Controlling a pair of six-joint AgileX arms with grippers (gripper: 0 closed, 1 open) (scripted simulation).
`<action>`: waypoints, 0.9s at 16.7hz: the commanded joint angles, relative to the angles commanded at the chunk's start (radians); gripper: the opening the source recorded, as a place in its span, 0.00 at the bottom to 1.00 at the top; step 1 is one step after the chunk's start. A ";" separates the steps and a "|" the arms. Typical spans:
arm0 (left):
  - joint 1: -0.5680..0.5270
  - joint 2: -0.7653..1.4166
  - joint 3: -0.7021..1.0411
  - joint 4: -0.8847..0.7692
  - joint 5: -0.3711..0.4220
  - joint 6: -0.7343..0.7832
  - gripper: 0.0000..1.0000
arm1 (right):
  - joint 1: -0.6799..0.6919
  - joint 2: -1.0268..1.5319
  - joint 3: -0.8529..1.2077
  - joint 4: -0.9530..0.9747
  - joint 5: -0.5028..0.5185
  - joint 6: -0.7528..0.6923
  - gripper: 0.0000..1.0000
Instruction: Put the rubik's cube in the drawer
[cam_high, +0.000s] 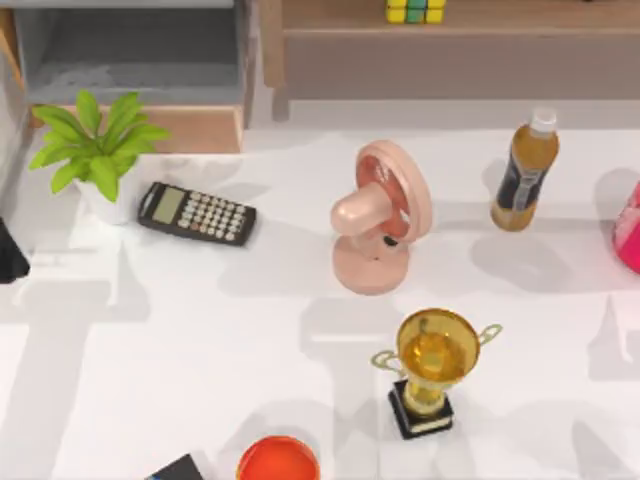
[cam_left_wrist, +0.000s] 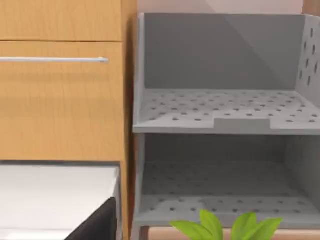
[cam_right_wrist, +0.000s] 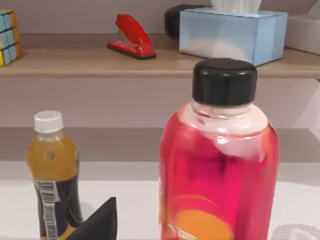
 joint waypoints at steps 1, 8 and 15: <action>-0.033 0.090 0.064 0.030 -0.030 0.001 1.00 | 0.000 0.000 0.000 0.000 0.000 0.000 1.00; -0.304 0.850 0.577 0.275 -0.271 0.005 1.00 | 0.000 0.000 0.000 0.000 0.000 0.000 1.00; -0.554 1.607 1.067 0.507 -0.500 0.010 1.00 | 0.000 0.000 0.000 0.000 0.000 0.000 1.00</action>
